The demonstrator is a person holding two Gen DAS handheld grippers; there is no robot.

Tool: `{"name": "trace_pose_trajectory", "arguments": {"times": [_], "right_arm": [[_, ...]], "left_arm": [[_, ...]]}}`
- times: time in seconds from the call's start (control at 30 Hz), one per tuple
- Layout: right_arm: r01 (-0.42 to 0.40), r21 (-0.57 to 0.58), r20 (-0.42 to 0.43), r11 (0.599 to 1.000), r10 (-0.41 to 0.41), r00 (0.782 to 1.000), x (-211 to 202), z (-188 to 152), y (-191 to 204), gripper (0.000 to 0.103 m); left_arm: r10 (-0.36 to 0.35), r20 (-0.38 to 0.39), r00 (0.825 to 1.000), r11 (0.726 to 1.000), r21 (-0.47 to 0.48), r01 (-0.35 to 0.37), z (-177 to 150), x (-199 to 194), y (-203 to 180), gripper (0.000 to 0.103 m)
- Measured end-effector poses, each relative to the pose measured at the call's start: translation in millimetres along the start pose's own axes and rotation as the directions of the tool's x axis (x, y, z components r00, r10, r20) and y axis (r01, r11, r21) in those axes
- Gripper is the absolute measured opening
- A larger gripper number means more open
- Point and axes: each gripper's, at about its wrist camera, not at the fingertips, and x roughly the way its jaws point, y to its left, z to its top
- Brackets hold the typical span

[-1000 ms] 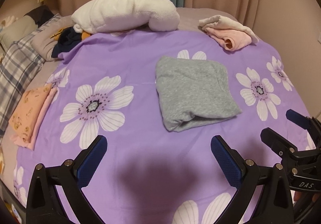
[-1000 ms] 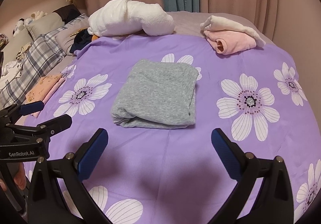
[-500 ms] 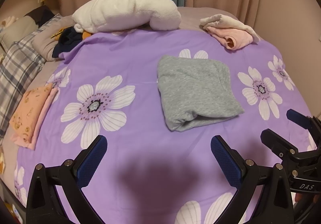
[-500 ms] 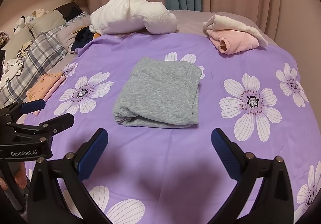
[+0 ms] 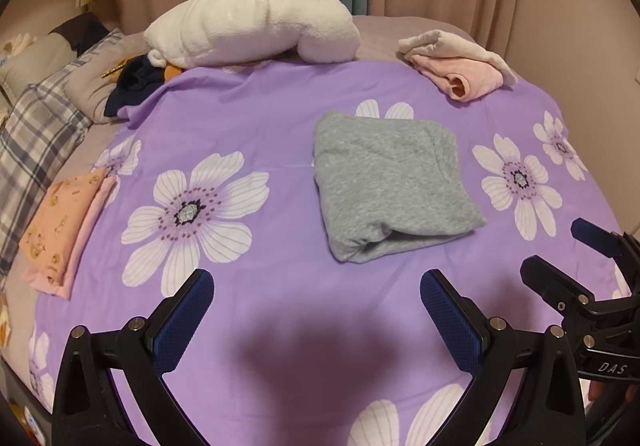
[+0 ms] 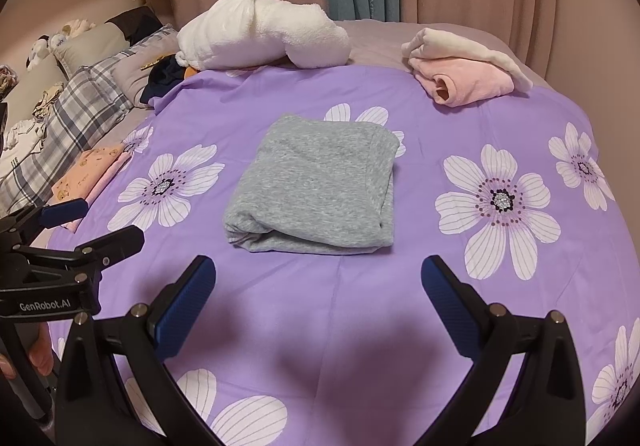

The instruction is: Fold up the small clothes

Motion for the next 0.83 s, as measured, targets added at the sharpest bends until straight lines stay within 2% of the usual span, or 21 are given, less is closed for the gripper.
{"name": "trace_pose_trajectory", "arguments": {"times": [0.83], "right_arm": [[-0.010, 0.009, -0.002, 1.000, 0.010, 1.000, -0.9, 0.3, 1.2, 0.103]], "left_arm": [[0.003, -0.001, 1.000, 1.000, 0.009, -0.003, 2.0, -1.5, -4.1, 0.102]]}}
